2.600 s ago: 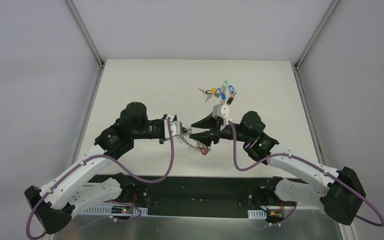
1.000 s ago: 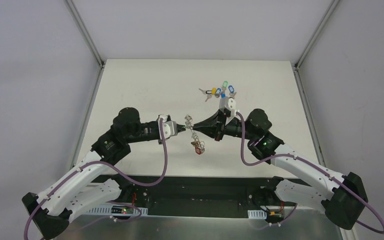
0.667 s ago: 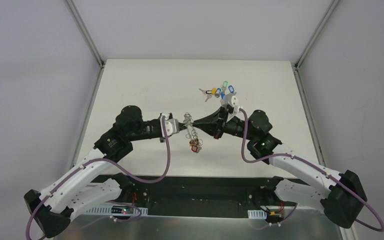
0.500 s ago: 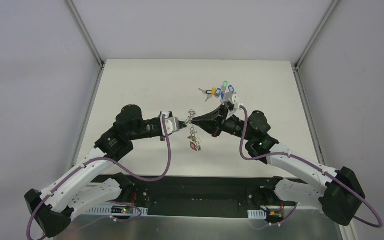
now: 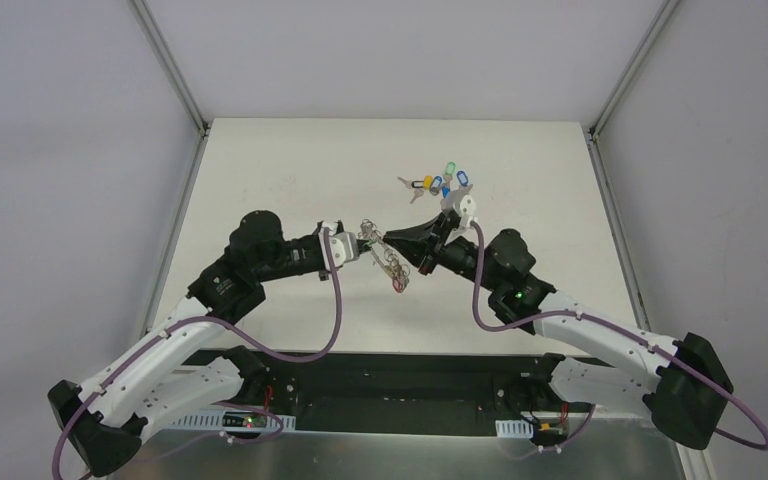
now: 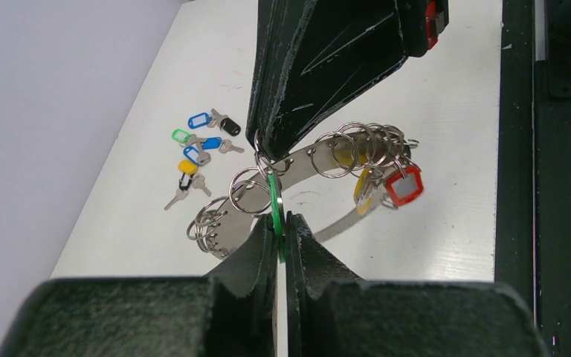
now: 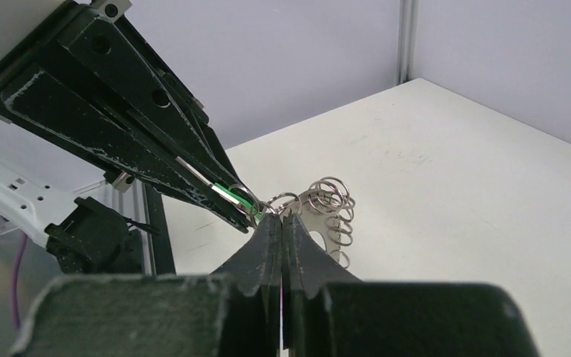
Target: Remove the keys from the keyring
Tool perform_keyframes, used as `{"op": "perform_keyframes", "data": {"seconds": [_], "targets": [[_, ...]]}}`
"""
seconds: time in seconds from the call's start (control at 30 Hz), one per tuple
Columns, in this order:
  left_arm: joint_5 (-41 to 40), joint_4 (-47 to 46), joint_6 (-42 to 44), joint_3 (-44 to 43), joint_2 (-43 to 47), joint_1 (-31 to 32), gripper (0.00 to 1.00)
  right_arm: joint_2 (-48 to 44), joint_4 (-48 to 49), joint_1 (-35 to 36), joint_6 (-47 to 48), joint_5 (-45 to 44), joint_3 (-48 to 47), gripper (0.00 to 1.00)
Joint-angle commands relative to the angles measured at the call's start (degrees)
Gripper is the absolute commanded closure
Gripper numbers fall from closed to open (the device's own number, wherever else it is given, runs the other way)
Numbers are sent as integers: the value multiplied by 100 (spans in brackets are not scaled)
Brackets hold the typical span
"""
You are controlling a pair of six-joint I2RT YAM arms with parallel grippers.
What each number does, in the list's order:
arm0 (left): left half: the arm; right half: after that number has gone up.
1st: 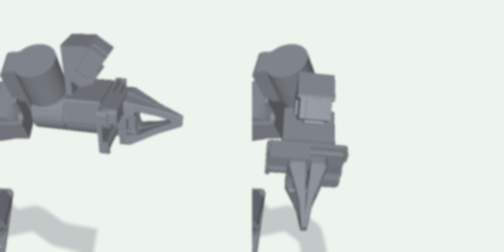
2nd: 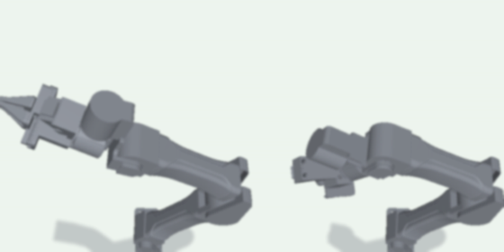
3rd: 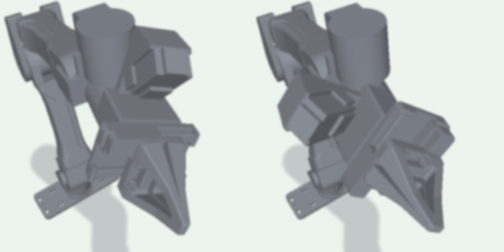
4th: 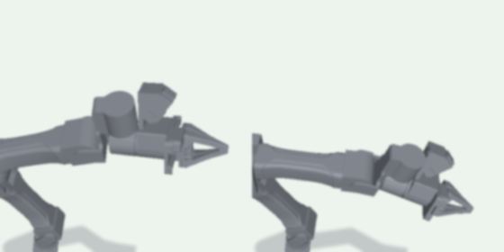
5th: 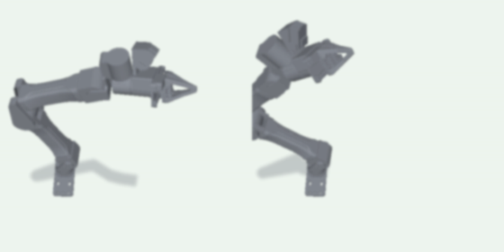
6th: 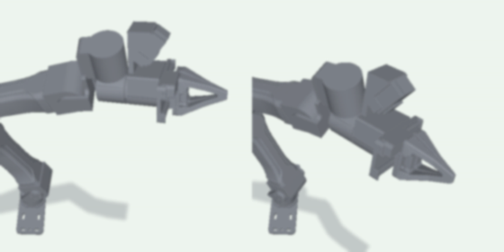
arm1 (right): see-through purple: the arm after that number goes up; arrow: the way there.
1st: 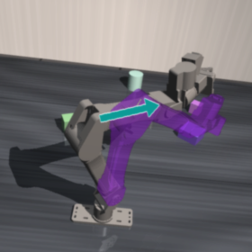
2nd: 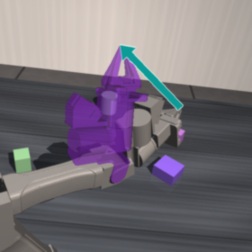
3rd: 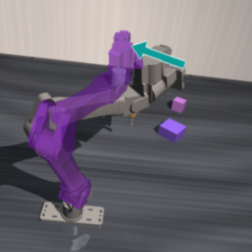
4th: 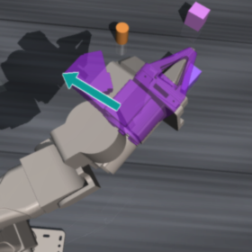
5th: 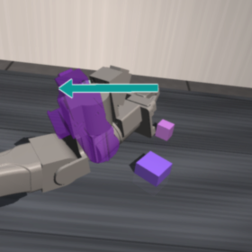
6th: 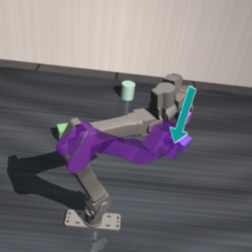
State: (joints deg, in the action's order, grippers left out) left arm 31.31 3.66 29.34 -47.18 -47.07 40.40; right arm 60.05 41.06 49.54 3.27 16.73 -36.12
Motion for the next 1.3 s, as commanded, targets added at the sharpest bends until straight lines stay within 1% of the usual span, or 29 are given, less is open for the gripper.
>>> {"op": "perform_keyframes", "data": {"seconds": [0.0,0.17,0.3,0.57,0.67,0.7,0.73,0.77,0.8,0.83,0.9,1.0,1.1,1.17,1.27], "targets": [[79,-77,36,-65,152,29,100,-112,269,136,457,-1100,-289,100],[139,-40,4,-107,50,29,100,-34,506,360,649,-1606,-276,100],[156,5,-50,-159,-47,29,100,98,868,647,907,-2277,-242,100],[155,28,-101,-187,-162,29,100,592,2397,846,189,-3331,-89,100],[66,29,-112,-191,-139,29,100,694,2450,864,-160,-3591,-173,100],[15,29,-125,-189,-125,29,100,693,2327,863,-159,-3492,-210,94],[-43,24,-142,-187,-109,29,100,680,2154,857,-12,-3310,-246,80],[-87,23,-150,-189,-90,29,100,652,1944,860,175,-3180,-283,69],[-124,29,-141,-188,-67,28,100,599,1724,864,378,-3051,-309,62],[-148,29,-133,-183,-41,29,100,524,1547,862,626,-2932,-309,58],[-161,34,-112,-175,-20,29,100,351,1261,863,1051,-2727,-225,54],[-99,42,-71,-163,21,29,100,35,999,862,1544,-2429,-51,52],[99,62,23,-131,53,29,100,-214,265,853,2174,-1809,-47,50],[285,81,103,-123,81,29,100,-340,-196,823,2386,-1417,-63,49],[511,106,203,-93,122,29,100,-500,-567,700,2505,-1058,-41,49]]}}
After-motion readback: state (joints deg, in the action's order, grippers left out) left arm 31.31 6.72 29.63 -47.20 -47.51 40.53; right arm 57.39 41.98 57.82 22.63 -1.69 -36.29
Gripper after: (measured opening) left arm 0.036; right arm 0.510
